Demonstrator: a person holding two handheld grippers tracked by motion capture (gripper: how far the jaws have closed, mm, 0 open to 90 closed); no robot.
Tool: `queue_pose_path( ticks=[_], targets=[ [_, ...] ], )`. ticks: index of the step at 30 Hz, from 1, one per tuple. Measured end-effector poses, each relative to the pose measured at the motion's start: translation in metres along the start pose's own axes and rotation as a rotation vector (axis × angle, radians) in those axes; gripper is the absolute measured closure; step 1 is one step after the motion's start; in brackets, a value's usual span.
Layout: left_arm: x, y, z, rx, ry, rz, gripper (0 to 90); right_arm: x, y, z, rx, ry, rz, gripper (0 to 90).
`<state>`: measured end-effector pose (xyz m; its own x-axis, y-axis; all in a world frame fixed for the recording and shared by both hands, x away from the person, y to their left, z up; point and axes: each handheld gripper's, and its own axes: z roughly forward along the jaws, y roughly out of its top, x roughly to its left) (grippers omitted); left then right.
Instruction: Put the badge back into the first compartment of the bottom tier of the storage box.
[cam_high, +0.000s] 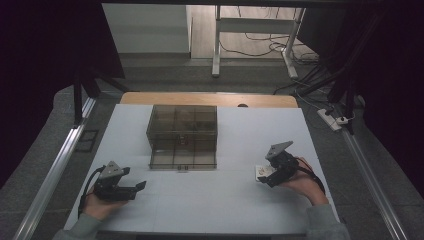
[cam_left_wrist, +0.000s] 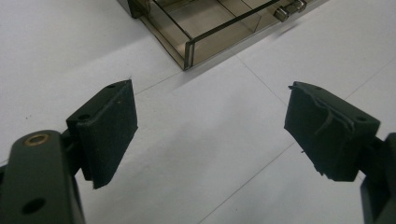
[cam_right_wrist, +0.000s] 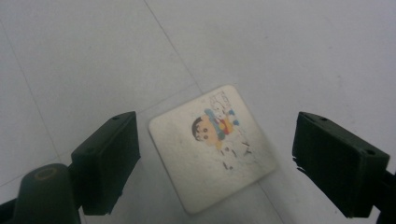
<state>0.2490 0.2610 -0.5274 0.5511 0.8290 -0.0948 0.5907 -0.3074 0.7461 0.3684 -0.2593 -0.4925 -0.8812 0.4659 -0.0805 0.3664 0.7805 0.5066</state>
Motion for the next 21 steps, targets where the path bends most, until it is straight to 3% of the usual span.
queue_pose_path(
  ticks=[6,18,21],
  targets=[
    [0.000,0.000,0.000,0.003,0.001,0.002,16.7,0.000,0.006,0.015,0.039,0.028,-0.032,15.1],
    [0.001,-0.001,0.000,0.002,0.000,0.004,16.7,-0.004,0.002,0.017,0.065,0.047,-0.032,20.1],
    [0.001,-0.001,0.000,0.003,0.001,0.004,16.7,-0.005,0.002,0.017,0.064,0.066,-0.032,24.9]
  ],
)
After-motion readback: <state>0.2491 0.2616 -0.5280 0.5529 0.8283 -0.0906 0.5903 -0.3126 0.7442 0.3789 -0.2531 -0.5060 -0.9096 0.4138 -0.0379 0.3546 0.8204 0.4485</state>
